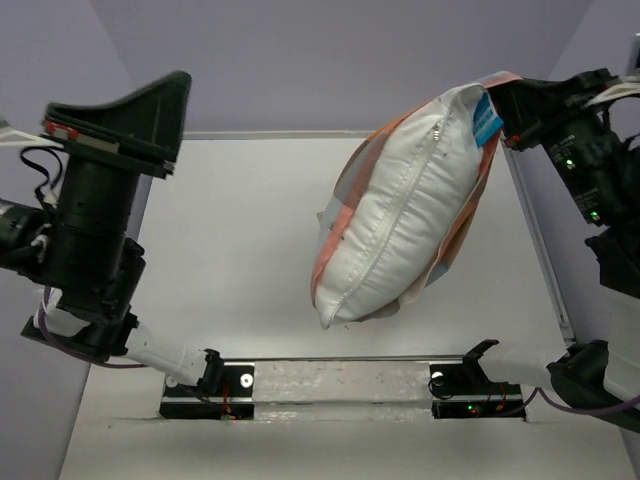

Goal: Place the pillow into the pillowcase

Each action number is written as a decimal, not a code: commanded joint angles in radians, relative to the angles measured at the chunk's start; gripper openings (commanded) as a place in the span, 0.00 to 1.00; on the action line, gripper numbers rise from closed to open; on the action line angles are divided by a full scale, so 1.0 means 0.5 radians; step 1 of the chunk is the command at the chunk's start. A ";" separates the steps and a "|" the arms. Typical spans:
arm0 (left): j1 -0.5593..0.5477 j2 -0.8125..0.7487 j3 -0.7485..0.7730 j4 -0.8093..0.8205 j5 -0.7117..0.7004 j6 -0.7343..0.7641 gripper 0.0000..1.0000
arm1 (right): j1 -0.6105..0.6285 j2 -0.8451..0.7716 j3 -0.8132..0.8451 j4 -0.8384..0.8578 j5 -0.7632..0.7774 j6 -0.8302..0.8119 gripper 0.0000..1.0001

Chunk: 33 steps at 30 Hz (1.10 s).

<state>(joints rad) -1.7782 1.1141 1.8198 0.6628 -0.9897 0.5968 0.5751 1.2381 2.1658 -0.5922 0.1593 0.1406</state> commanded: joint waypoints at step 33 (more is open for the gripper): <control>-0.475 -0.416 -1.441 0.868 -1.165 0.799 0.83 | 0.543 1.426 -0.034 0.313 -0.681 0.032 0.00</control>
<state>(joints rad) -2.0163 0.8089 0.9909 0.6807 -1.3888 0.5308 0.8143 1.8748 2.1025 -0.3599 -0.1104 0.1429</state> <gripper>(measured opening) 0.833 0.020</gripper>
